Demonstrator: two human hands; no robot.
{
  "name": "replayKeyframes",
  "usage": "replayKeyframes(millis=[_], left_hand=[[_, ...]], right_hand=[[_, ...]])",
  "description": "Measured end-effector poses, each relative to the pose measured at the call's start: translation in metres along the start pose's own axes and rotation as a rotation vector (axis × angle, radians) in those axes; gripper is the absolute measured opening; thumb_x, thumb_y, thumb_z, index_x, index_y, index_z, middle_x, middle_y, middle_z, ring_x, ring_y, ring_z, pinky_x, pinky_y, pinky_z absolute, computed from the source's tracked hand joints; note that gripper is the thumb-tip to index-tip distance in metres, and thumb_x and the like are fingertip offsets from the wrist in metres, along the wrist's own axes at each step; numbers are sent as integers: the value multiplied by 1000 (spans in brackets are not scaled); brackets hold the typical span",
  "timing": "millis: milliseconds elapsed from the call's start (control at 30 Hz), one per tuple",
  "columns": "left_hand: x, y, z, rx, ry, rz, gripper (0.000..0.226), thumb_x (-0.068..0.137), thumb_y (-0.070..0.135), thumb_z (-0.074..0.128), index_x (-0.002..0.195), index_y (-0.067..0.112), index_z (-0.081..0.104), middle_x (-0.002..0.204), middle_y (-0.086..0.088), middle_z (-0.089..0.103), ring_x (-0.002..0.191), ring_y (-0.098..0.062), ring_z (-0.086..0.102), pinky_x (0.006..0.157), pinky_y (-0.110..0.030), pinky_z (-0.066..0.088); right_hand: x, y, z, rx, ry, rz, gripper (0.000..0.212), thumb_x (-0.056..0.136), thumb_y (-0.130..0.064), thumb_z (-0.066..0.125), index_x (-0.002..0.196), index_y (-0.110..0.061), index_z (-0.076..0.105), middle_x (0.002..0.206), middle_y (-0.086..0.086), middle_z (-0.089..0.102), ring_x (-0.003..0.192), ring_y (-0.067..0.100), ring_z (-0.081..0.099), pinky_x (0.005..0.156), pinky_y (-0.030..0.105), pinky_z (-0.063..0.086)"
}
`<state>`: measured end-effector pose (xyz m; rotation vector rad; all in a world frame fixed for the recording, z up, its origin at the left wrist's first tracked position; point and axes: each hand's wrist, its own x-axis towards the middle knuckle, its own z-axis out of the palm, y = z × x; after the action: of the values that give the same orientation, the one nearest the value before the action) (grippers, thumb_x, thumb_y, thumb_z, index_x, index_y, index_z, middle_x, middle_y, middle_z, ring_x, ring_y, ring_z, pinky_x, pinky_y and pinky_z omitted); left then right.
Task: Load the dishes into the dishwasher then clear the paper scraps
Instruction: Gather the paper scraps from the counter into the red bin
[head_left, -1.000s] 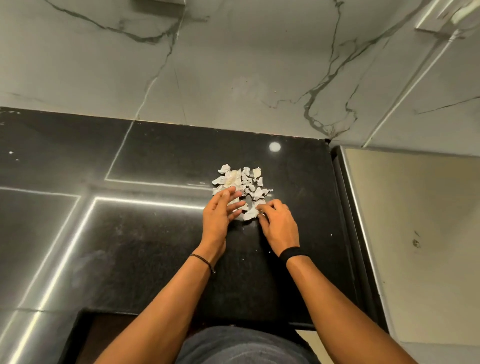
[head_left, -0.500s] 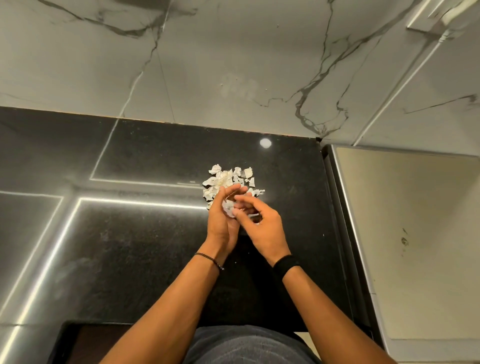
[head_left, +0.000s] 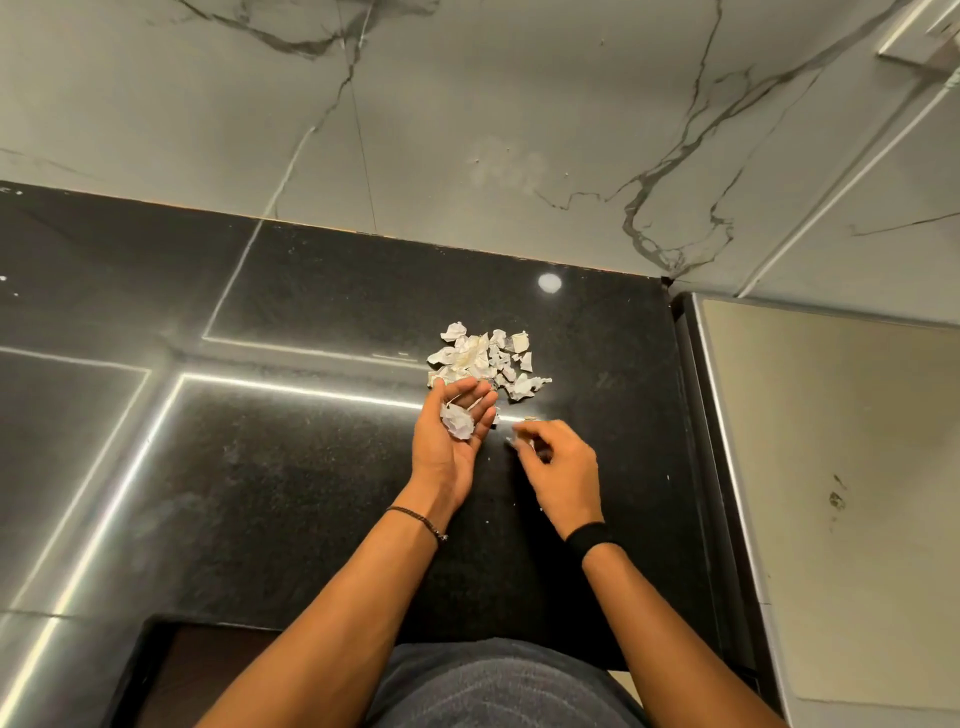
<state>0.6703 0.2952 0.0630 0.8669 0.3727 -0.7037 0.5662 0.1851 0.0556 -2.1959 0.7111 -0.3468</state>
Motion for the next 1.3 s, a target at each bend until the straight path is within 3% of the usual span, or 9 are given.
replayKeyframes(millis=[200, 367, 567, 733, 900, 967, 1067, 1167, 1300], left_hand=[[-1, -6, 1, -85, -20, -53, 44, 106, 43, 43, 113, 6, 66, 124, -22, 68, 111, -30, 67, 103, -41, 48], [0, 3, -3, -258, 18, -83, 38, 106, 36, 45, 106, 5, 68, 112, -16, 74, 106, -29, 71, 92, -38, 56], [6, 18, -21, -159, 93, 11, 43, 107, 42, 44, 109, 6, 67, 112, -15, 74, 104, -27, 73, 87, -36, 57], [8, 20, -26, -63, 124, 38, 45, 106, 46, 44, 109, 7, 67, 107, -13, 75, 100, -24, 74, 94, -37, 57], [7, 15, -28, -46, 165, 66, 41, 106, 43, 47, 107, 7, 68, 105, -12, 75, 97, -23, 74, 89, -34, 58], [6, 15, -30, -50, 161, 70, 40, 105, 42, 48, 107, 7, 67, 105, -12, 75, 97, -23, 74, 90, -34, 57], [7, 18, -34, -66, 159, 83, 41, 105, 42, 48, 106, 7, 68, 106, -14, 74, 98, -23, 73, 89, -34, 57], [7, 22, -36, -112, 116, 37, 44, 105, 46, 45, 104, 7, 66, 103, -13, 73, 92, -23, 73, 82, -35, 59], [5, 28, -41, -260, 76, -59, 47, 104, 47, 45, 104, 5, 66, 106, -17, 73, 97, -29, 71, 91, -42, 56]], right_hand=[[13, -61, -2, 611, -50, 24, 14, 94, -9, 70, 107, -12, 75, 102, -4, 77, 100, 10, 71, 90, 24, 56], [25, -41, 7, 385, 99, 36, 16, 96, -8, 65, 105, -16, 76, 104, -10, 74, 98, 1, 67, 84, 13, 50], [28, -10, 29, -236, -121, -193, 21, 89, -16, 72, 110, -17, 73, 107, -1, 69, 101, 17, 58, 91, 31, 47], [21, -14, 22, -72, 44, -45, 6, 91, -18, 69, 95, -22, 72, 92, -12, 66, 85, 4, 59, 79, 24, 50], [21, -18, 30, -143, -193, -147, 34, 89, -26, 71, 123, -25, 68, 113, -7, 62, 106, 10, 55, 95, 28, 46], [22, -15, 38, -203, -172, -184, 28, 92, -24, 69, 120, -22, 70, 110, -4, 63, 103, 13, 57, 94, 33, 50], [17, -20, 39, -24, -53, -110, 17, 94, -20, 69, 111, -22, 73, 100, -9, 66, 85, 4, 62, 79, 25, 55], [14, -40, 37, 160, -115, -190, 24, 92, -21, 73, 115, -25, 73, 107, -11, 68, 95, 1, 61, 81, 12, 47], [16, -62, 43, 245, -240, -267, 35, 87, -29, 78, 122, -30, 71, 107, -14, 69, 99, 8, 60, 88, 20, 48]])
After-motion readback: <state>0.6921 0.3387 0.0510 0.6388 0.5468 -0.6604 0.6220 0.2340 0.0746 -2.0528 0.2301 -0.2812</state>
